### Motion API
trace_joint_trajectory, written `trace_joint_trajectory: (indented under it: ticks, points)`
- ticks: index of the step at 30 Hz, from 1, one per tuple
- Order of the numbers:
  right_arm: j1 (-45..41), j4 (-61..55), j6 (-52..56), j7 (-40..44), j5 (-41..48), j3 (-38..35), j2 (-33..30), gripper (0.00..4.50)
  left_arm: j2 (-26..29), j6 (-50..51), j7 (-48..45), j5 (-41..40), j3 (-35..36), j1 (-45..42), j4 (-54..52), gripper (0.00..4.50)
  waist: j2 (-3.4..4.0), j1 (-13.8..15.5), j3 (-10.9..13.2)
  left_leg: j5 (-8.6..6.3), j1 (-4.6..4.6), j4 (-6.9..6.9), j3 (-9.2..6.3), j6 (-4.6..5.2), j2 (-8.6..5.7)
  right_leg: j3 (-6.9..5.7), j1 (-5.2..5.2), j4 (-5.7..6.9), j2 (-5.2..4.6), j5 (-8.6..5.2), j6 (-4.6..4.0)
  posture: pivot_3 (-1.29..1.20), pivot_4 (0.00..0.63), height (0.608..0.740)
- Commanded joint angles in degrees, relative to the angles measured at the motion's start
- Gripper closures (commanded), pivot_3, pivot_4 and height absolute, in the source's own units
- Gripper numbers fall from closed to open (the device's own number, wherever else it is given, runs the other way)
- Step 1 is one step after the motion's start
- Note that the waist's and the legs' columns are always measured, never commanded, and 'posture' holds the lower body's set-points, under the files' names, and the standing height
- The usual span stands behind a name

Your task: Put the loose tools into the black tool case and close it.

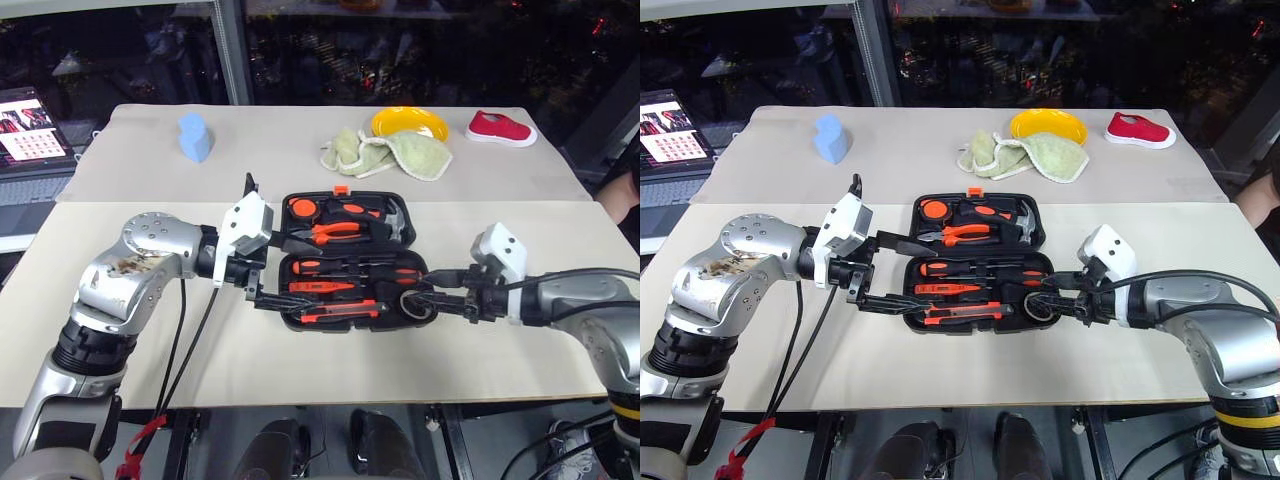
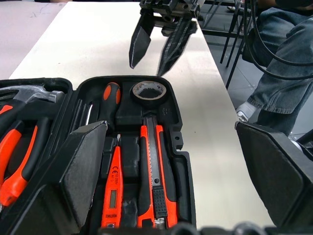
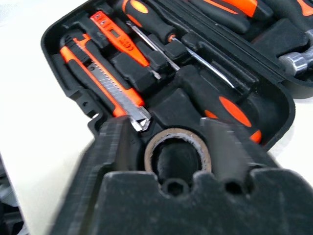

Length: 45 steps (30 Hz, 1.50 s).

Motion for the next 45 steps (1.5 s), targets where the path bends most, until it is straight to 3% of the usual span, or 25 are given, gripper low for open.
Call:
trace_joint_trajectory:
  ticks: [1, 4, 12, 17, 23, 29, 32, 40, 41, 42, 45]
  points:
    - [-0.8, 0.5, -3.2, -0.5, -1.9, 2.2, 0.3, 3.54, 0.1, -1.1, -0.3, -0.1, 0.4, -1.3, -0.7, 0.00, 0.00, 0.0, 0.0, 0.00, 0.00, 0.00, 0.00, 0.01, 0.00, 0.00, 0.00, 0.00, 0.00, 0.00, 0.00, 0.00, 0.150, 0.732]
    - [-1.1, 3.2, -5.6, -0.8, -4.2, 5.1, 1.0, 4.48, 0.3, -1.0, -0.5, -0.1, 0.5, -1.5, -0.6, 0.00, 0.00, 0.0, 0.0, 0.03, 0.00, 0.00, 0.00, 0.06, 0.00, -0.02, 0.00, 0.00, 0.01, 0.00, 0.00, 0.00, 0.150, 0.732]
    - [0.1, 7.6, -9.7, -1.5, -10.1, 9.2, 0.7, 4.48, 0.4, -0.9, -0.6, 0.2, 0.6, -1.7, -0.3, 0.00, 0.00, 0.0, 0.0, 0.05, 0.04, 0.00, -0.01, 0.08, -0.01, -0.03, 0.04, -0.01, 0.02, 0.00, 0.00, 0.00, 0.150, 0.732]
    - [-0.4, 1.7, -5.5, -1.8, 0.0, -1.5, 2.7, 4.48, 1.4, -0.7, 0.5, 0.9, 1.9, 0.1, 1.3, 0.00, 0.01, 0.0, 0.0, -0.05, 0.08, 0.02, -0.01, -0.10, -0.01, -0.02, 0.10, -0.01, 0.01, 0.00, 0.00, 0.00, 0.150, 0.732]
    - [2.1, 1.7, 2.2, -3.2, 8.9, -16.3, -0.1, 4.48, 2.8, -2.2, 5.9, 5.3, 4.5, 3.9, 9.1, 0.00, 0.01, 0.0, 0.0, 0.07, 0.05, -0.08, -0.03, 0.10, -0.01, 0.00, 0.00, -0.01, 0.06, 0.00, -0.01, 0.00, 0.150, 0.732]
    - [3.9, 9.6, -4.6, -7.3, 0.2, -14.0, -0.5, 4.48, -0.6, -2.9, 14.9, 11.7, 2.6, 3.5, 16.5, 0.00, 0.01, 0.3, 0.0, 0.04, 0.05, -0.05, -0.02, 0.08, -0.01, 0.01, 0.06, 0.00, -0.01, 0.00, 0.00, 0.00, 0.150, 0.732]
    - [1.1, 16.3, -9.6, -10.1, -4.7, -9.6, 2.0, 4.50, -3.4, -3.8, 17.5, 13.9, 1.6, 3.0, 20.1, 0.72, -0.01, 0.2, 0.0, 0.05, 0.07, -0.06, 0.01, 0.08, -0.02, 0.03, 0.05, 0.02, -0.01, 0.01, 0.01, 0.00, 0.150, 0.732]
    - [-2.0, 23.1, -18.4, -7.9, -11.2, -1.4, 4.6, 4.50, -7.2, -5.9, 18.5, 16.9, -0.9, 3.3, 23.0, 3.65, 0.03, -0.1, 0.0, 0.09, 0.06, -0.10, 0.10, 0.12, -0.02, 0.12, -0.05, 0.09, 0.00, 0.01, -0.01, 0.00, 0.150, 0.732]
    - [-2.3, 23.7, -19.0, -7.7, -11.6, -0.8, 4.8, 4.50, -7.5, -6.2, 19.0, 17.5, -1.2, 3.2, 23.4, 3.81, 0.03, -0.1, 0.0, 0.09, 0.07, -0.09, 0.10, 0.11, -0.02, 0.13, -0.03, 0.08, 0.00, 0.01, 0.00, 0.00, 0.150, 0.732]
    - [-2.6, 24.3, -19.5, -7.6, -11.9, -0.3, 5.2, 4.50, -7.7, -6.2, 19.4, 18.0, -1.3, 3.1, 23.8, 4.34, 0.03, -0.1, 0.0, 0.08, 0.11, -0.08, 0.10, 0.09, -0.02, 0.12, 0.02, 0.08, 0.00, 0.01, 0.00, 0.00, 0.150, 0.732]
    - [-4.0, 26.0, -20.4, -7.6, -12.6, 0.4, 6.3, 4.50, -7.8, -5.6, 20.5, 18.7, -0.7, 2.9, 24.3, 4.44, 0.04, 0.0, 0.0, -0.02, 0.16, -0.07, 0.09, -0.08, -0.02, 0.13, 0.07, 0.10, -0.01, 0.01, 0.00, 0.00, 0.150, 0.732]
